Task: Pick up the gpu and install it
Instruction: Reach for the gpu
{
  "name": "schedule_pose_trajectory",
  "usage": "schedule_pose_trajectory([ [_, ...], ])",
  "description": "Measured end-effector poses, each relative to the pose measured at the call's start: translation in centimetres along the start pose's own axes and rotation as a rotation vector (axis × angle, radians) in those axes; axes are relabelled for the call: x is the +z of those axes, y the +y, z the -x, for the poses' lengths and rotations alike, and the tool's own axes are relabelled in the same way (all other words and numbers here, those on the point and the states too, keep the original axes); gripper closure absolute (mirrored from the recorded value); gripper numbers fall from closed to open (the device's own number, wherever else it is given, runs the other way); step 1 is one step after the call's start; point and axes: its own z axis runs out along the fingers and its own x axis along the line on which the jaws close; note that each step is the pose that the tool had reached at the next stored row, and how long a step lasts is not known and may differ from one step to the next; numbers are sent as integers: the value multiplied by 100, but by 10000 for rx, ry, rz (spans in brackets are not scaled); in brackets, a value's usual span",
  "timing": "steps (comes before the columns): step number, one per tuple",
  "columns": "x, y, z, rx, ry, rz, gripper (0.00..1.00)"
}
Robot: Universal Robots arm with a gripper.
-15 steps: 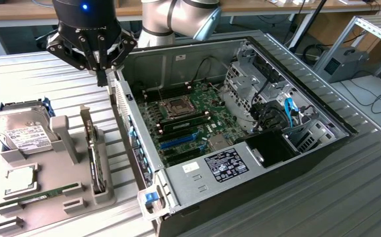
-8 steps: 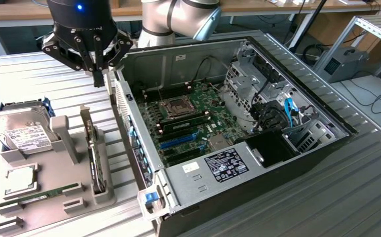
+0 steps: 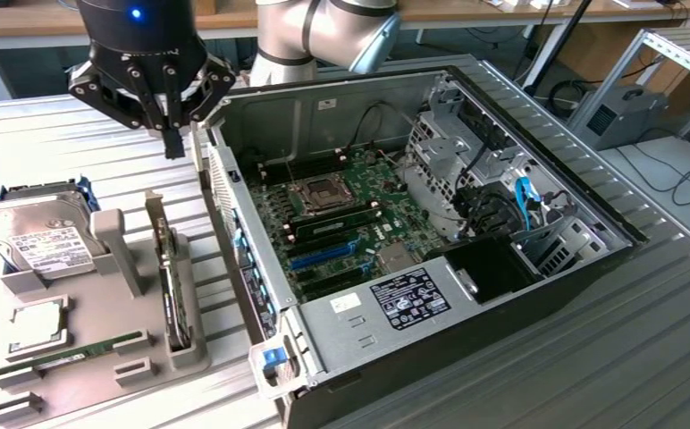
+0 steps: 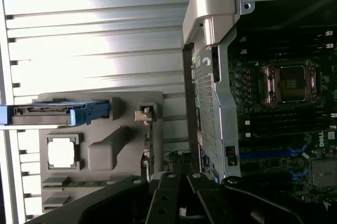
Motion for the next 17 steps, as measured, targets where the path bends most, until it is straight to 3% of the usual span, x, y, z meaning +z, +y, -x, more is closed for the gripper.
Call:
schedule_pose_trajectory([
  [7,1,-9,-115,-1,0,0,89],
  [17,1,-15,-195,-1,0,0,89],
])
